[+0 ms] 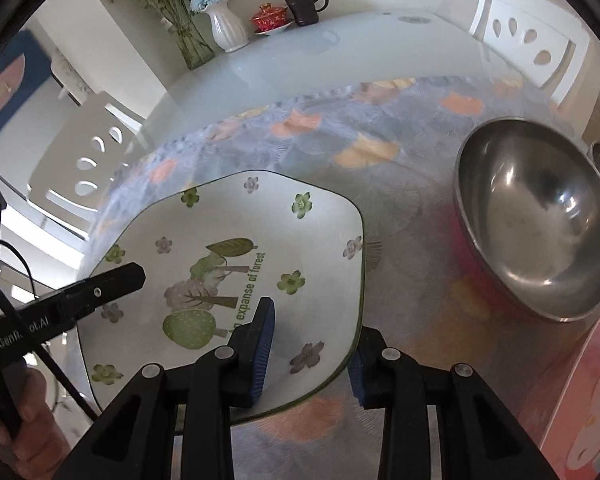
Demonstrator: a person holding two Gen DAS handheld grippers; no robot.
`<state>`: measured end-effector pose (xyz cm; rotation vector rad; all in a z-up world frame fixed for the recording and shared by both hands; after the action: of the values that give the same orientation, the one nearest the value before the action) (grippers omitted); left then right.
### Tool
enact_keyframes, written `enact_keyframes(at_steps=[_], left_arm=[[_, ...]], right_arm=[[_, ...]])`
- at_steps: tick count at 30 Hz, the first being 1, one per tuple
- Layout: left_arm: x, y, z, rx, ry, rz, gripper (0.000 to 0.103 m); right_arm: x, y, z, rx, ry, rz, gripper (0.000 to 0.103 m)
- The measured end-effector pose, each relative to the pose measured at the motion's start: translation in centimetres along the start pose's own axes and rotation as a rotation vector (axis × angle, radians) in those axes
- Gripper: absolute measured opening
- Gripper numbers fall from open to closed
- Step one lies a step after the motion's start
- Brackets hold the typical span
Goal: Organize plates and bowls
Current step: 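Lift the second hexagonal plate with both grippers toward the plate stack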
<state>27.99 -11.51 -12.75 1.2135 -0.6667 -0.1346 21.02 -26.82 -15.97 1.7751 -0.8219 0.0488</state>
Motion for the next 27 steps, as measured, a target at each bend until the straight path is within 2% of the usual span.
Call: enact_keyframes(at_steps=[7,15,21,27], left_arm=[[-0.9,4.6,-0.6,0.008,0.015,0.095,0.025],[-2.5,14.7,-2.4,0.040,0.062,0.269,0.025],[-5.5,20.8,-4.6,0.053,0.054,0.343,0.025],[-9.8,23.2,-7.2,0.036,0.037,0.359,0.025]], right_arm=[[-0.1,3.1,-2.8,0.018,0.070,0.047,0.032],[-0.6,10.8,-9.8,0.100,0.160,0.183,0.032],[-3.8,14.8,-15.3,0.118,0.193,0.234,0.032],[-9.4,16.2,-18.8,0.103,0.168,0.243,0.032]])
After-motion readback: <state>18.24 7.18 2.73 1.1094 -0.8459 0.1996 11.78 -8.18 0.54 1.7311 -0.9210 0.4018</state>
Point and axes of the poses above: each gripper's, at about its wrist camera, not at the fingertips, and y roughly against the way its jaws point, z to its right, x to its top, the point moved 7 cm from there along -y, roughly the way its jaws point, and after that the axes turned 5 degrees about x, right-handed, at the moved point
